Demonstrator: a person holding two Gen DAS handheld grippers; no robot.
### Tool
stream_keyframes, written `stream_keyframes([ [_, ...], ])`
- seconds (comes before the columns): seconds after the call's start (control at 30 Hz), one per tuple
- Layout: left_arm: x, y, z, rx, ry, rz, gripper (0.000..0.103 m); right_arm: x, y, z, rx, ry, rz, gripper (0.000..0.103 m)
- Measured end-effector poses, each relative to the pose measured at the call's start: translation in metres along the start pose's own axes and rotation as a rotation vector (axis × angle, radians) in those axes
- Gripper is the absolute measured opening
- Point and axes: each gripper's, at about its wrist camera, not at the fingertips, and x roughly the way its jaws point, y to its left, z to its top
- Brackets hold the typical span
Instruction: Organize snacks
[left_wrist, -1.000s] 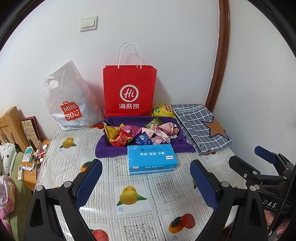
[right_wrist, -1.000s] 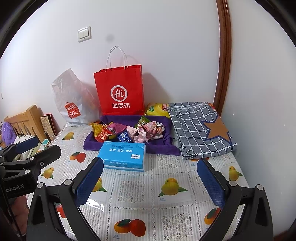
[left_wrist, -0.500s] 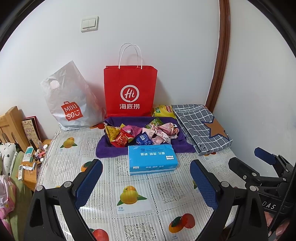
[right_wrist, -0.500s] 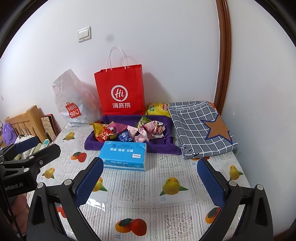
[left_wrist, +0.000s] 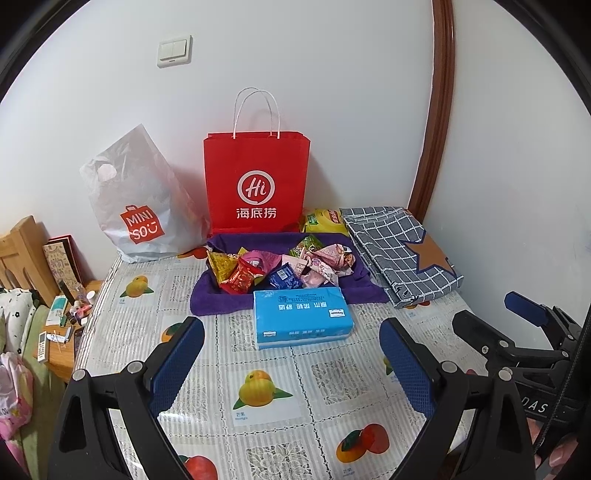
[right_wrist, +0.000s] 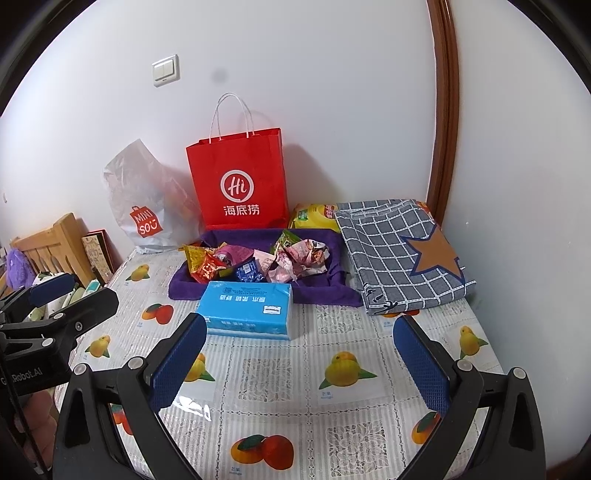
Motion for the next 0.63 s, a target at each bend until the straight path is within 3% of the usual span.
stream_keyframes([
  [0.63,0.007,0.011,0.008,-0.018,-0.017,0.025,0.096,0.007,0.003,0.009,-0.021,-0.015,-0.008,0.100],
])
